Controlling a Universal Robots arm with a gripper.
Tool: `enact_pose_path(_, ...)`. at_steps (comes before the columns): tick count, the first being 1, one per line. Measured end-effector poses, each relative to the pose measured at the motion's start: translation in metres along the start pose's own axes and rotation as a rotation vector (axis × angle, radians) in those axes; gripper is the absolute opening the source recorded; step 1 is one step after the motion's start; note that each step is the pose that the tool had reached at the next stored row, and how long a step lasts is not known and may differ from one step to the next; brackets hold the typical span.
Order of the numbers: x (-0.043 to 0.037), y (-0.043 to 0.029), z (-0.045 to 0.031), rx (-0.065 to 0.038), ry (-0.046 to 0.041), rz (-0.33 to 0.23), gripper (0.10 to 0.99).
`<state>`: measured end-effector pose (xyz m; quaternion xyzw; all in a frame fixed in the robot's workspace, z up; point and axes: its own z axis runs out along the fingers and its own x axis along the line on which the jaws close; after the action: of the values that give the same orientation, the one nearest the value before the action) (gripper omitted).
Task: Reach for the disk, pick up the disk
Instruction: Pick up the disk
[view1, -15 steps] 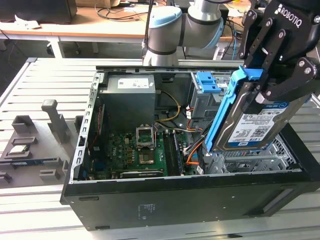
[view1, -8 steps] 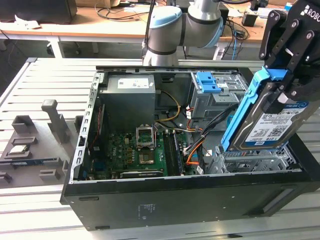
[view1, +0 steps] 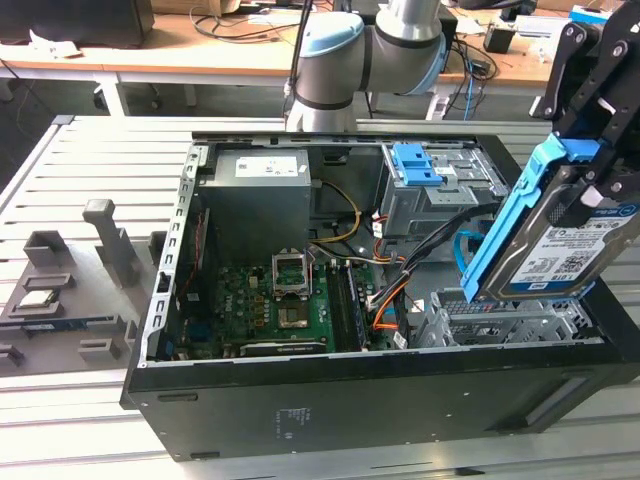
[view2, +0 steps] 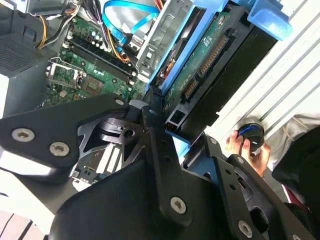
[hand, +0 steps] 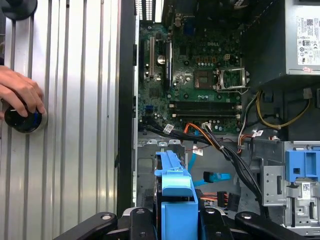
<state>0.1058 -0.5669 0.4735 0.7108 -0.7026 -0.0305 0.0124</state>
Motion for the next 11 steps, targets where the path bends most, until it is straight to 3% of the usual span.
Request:
enact_pose_path(4,0.0001,-0.0034,0.0005,0.0,0.0004,0.0,0.369)
enact_pose_path(8,0.0,-0.0046,0.0063,0.0,0.0001,0.0,0.369)
enact_pose_path(11,-0.0026,-0.0004,0.01,0.0,0.0005,0.0,0.369)
